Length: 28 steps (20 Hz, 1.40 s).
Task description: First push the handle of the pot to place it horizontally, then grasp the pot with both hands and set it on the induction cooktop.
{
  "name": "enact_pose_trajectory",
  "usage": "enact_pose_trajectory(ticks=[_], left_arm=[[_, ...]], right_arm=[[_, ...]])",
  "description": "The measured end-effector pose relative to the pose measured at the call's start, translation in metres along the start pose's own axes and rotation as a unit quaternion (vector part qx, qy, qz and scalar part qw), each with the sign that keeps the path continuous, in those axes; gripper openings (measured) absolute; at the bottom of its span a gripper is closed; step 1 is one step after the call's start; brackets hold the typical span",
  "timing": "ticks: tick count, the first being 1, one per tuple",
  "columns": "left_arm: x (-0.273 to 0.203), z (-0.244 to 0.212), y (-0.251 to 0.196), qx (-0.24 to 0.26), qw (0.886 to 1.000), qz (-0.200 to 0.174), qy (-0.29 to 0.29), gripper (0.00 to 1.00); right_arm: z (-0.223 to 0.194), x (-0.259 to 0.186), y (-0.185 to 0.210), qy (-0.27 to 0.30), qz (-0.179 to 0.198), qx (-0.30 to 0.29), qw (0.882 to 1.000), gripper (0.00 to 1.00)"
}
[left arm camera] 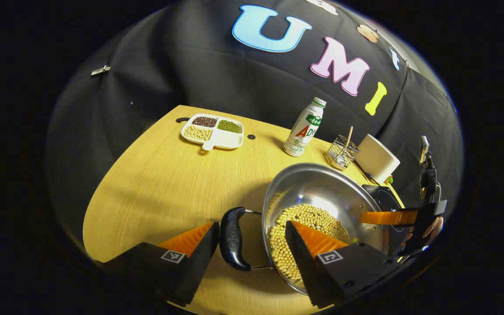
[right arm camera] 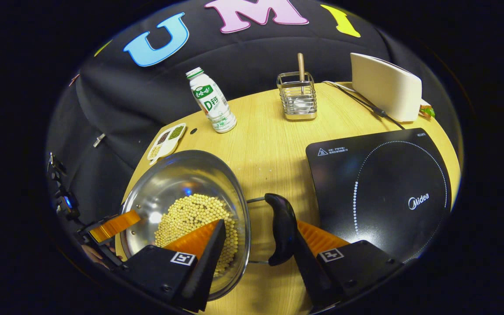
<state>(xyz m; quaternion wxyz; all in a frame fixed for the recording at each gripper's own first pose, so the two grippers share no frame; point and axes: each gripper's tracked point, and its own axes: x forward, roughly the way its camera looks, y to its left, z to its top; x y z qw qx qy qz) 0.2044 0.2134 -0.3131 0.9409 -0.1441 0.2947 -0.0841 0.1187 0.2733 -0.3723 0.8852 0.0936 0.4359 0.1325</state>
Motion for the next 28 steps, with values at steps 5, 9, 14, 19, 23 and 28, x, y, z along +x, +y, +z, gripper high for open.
enact_pose_trajectory(ticks=[5, 9, 14, 19, 23, 28], left_arm=[[0.01, -0.008, 0.004, -0.015, 1.0, 0.005, 0.011, 0.78], [0.013, -0.004, 0.008, -0.008, 1.0, 0.017, 0.007, 0.64], [0.01, -0.005, 0.007, -0.006, 1.0, 0.02, 0.011, 0.59], [0.008, -0.007, 0.006, 0.001, 0.999, 0.029, 0.017, 0.57], [-0.01, -0.002, -0.002, 0.006, 0.999, 0.034, 0.015, 0.57], [-0.037, 0.001, -0.03, 0.001, 0.999, 0.032, 0.018, 0.57]], right_arm=[[0.002, 0.008, -0.014, -0.015, -0.033, -0.003, 0.999, 0.61], [-0.002, 0.018, -0.015, -0.009, -0.034, 0.004, 0.999, 0.51], [-0.003, 0.01, -0.013, -0.006, -0.029, 0.004, 1.0, 0.54], [-0.006, 0.01, -0.011, 0.002, -0.033, -0.005, 0.999, 0.5], [-0.002, -0.01, -0.007, 0.001, -0.031, -0.008, 0.999, 0.5], [0.004, -0.049, -0.013, 0.006, -0.031, -0.006, 0.999, 0.46]])
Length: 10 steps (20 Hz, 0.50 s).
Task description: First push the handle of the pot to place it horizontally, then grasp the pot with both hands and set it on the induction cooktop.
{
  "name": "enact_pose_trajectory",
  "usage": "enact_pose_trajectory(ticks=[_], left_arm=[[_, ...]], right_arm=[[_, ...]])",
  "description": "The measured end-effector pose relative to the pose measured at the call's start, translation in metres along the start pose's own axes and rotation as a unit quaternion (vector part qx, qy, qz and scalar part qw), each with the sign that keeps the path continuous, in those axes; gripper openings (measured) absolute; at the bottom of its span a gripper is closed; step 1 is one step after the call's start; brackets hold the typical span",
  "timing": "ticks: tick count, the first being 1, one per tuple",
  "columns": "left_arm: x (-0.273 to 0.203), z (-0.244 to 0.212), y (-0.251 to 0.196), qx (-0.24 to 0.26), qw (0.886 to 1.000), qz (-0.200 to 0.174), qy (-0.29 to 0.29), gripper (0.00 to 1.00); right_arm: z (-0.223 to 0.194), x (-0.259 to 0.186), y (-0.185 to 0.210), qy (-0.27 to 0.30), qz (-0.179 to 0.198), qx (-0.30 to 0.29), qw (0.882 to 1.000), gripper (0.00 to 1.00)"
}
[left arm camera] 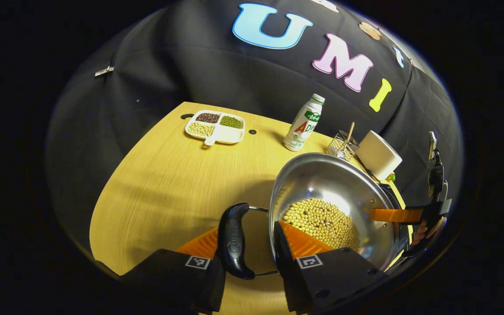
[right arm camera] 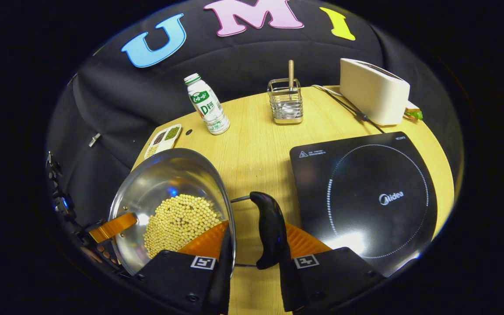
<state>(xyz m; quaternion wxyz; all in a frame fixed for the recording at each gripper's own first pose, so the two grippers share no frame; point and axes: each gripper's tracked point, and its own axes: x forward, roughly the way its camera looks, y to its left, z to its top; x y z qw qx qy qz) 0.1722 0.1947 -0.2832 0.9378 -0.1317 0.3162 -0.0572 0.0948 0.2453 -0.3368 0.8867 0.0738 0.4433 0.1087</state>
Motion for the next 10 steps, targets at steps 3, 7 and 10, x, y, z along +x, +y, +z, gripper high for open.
enact_pose_trajectory(ticks=[3, 7, 10], left_arm=[[-0.023, -0.001, -0.023, 0.002, 1.0, 0.001, 0.004, 0.57], [-0.04, -0.001, -0.055, -0.002, 1.0, 0.002, -0.001, 0.57], [-0.046, 0.002, -0.078, -0.009, 1.0, 0.002, -0.008, 0.57]], right_arm=[[-0.002, -0.03, -0.012, 0.006, 0.0, 0.003, 1.0, 0.49], [0.013, -0.062, -0.03, -0.002, 0.005, -0.007, 1.0, 0.45], [0.028, -0.078, -0.044, -0.015, 0.008, -0.013, 1.0, 0.45]])
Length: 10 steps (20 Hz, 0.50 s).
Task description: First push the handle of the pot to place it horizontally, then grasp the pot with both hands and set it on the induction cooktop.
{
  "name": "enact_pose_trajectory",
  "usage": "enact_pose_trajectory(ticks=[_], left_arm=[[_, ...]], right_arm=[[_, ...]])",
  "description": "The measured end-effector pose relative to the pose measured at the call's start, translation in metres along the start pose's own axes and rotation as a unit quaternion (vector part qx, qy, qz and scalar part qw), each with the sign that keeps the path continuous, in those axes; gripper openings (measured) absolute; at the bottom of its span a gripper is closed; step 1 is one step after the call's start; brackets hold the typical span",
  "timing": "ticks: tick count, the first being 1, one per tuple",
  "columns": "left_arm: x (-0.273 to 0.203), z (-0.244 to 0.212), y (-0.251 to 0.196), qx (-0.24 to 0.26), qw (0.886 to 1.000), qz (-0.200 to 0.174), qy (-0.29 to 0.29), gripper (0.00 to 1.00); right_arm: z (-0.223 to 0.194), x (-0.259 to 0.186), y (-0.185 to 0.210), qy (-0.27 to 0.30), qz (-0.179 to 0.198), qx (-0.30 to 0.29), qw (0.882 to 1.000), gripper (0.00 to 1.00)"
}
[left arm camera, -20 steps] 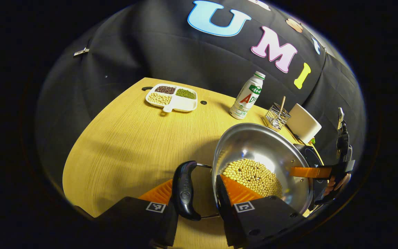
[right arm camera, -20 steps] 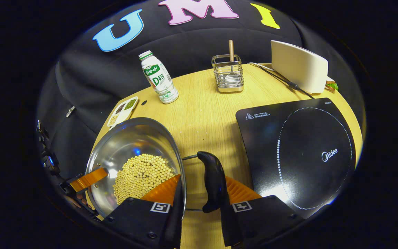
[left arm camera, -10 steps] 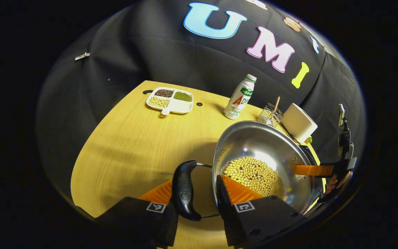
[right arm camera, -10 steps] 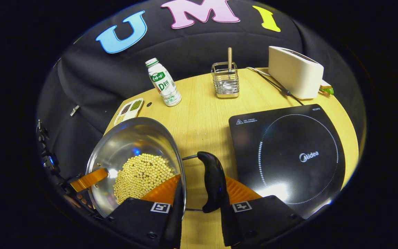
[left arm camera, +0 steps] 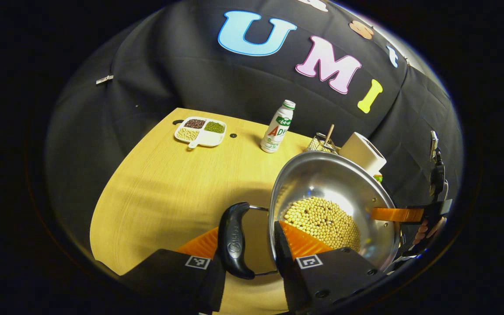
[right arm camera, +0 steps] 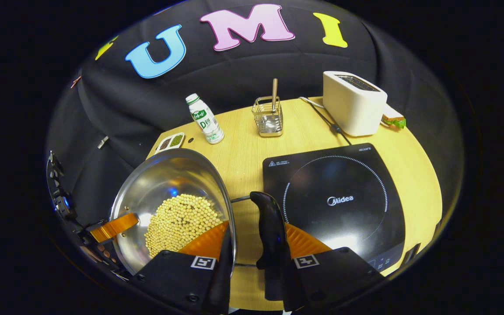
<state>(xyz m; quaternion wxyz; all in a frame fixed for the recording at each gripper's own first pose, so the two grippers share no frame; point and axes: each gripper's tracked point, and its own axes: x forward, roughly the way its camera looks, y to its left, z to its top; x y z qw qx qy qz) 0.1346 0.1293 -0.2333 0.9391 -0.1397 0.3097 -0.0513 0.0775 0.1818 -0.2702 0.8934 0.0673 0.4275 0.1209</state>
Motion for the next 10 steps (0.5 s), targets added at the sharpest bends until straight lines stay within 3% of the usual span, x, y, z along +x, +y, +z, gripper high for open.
enact_pose_trajectory(ticks=[2, 3, 10], left_arm=[[-0.002, 0.002, -0.015, 0.0, 1.0, -0.001, -0.003, 0.57], [-0.002, 0.004, -0.023, 0.001, 1.0, -0.002, -0.005, 0.57], [0.01, 0.009, -0.085, 0.018, 1.0, -0.015, -0.011, 0.57]], right_arm=[[0.009, -0.01, -0.011, -0.008, 0.003, -0.003, 1.0, 0.54], [0.013, -0.016, -0.018, -0.011, 0.003, -0.002, 1.0, 0.49], [0.033, -0.038, -0.074, -0.03, 0.0, 0.015, 0.999, 0.49]])
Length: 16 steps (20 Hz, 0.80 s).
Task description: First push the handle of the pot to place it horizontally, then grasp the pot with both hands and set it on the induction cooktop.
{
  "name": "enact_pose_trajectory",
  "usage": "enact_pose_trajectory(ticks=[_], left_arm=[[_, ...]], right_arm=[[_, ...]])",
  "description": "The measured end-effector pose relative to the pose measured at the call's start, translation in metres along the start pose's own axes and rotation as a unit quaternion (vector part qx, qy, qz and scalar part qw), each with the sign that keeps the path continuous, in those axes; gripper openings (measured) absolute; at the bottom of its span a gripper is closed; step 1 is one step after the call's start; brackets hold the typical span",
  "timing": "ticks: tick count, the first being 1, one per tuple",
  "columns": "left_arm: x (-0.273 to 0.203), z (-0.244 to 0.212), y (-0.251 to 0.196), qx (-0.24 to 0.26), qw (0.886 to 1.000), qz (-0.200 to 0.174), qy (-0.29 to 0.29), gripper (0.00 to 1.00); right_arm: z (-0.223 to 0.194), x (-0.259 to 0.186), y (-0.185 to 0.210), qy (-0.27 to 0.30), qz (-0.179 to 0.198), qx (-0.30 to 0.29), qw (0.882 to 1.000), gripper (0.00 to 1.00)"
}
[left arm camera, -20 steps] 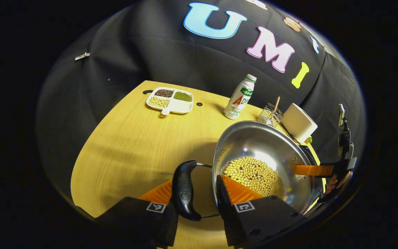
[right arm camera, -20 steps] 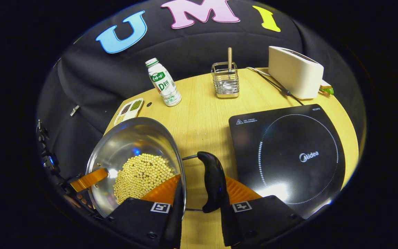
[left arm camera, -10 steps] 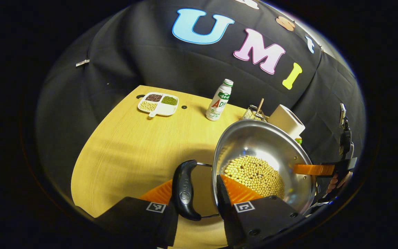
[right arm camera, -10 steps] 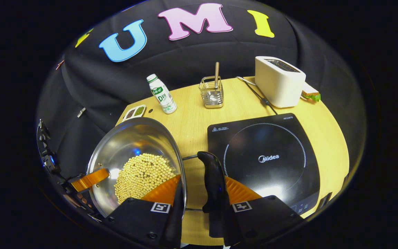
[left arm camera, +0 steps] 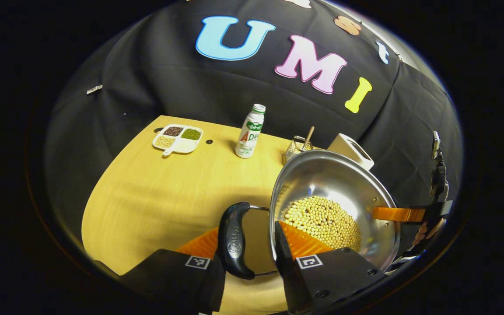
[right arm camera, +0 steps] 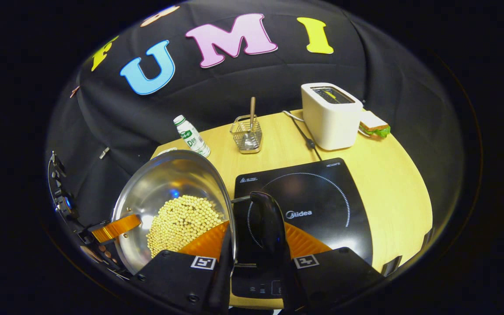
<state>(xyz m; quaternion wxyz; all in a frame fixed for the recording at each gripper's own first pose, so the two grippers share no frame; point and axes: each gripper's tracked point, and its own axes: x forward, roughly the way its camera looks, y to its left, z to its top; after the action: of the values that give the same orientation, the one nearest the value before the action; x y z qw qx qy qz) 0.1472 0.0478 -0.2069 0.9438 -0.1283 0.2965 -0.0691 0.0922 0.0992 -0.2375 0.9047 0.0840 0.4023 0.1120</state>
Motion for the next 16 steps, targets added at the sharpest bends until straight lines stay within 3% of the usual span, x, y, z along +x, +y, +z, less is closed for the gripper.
enact_pose_trajectory(ticks=[3, 4, 5, 6, 11, 12, 13, 16], left_arm=[[0.011, 0.002, -0.026, 0.007, 1.0, -0.008, -0.001, 0.57], [0.015, 0.002, -0.033, 0.009, 1.0, -0.011, -0.001, 0.57], [0.018, 0.001, -0.04, 0.011, 1.0, -0.013, 0.001, 0.57], [0.023, 0.0, -0.047, 0.013, 1.0, -0.015, 0.003, 0.57], [0.043, -0.003, -0.078, 0.015, 1.0, -0.019, 0.011, 0.57], [0.048, -0.004, -0.084, 0.015, 1.0, -0.02, 0.012, 0.57], [0.052, -0.006, -0.089, 0.015, 1.0, -0.02, 0.014, 0.57], [0.062, -0.01, -0.104, 0.017, 1.0, -0.019, 0.017, 0.57]], right_arm=[[0.008, -0.005, -0.026, -0.007, -0.005, 0.008, 1.0, 0.49], [0.01, -0.008, -0.034, -0.007, -0.007, 0.011, 1.0, 0.45], [0.011, -0.009, -0.042, -0.007, -0.008, 0.014, 1.0, 0.49], [0.013, -0.009, -0.049, -0.007, -0.009, 0.016, 1.0, 0.45], [0.023, -0.01, -0.086, -0.005, -0.014, 0.024, 1.0, 0.49], [0.024, -0.009, -0.092, -0.004, -0.015, 0.025, 1.0, 0.45], [0.025, -0.008, -0.099, -0.003, -0.016, 0.025, 1.0, 0.49], [0.027, -0.005, -0.119, 0.002, -0.018, 0.026, 1.0, 0.49]])
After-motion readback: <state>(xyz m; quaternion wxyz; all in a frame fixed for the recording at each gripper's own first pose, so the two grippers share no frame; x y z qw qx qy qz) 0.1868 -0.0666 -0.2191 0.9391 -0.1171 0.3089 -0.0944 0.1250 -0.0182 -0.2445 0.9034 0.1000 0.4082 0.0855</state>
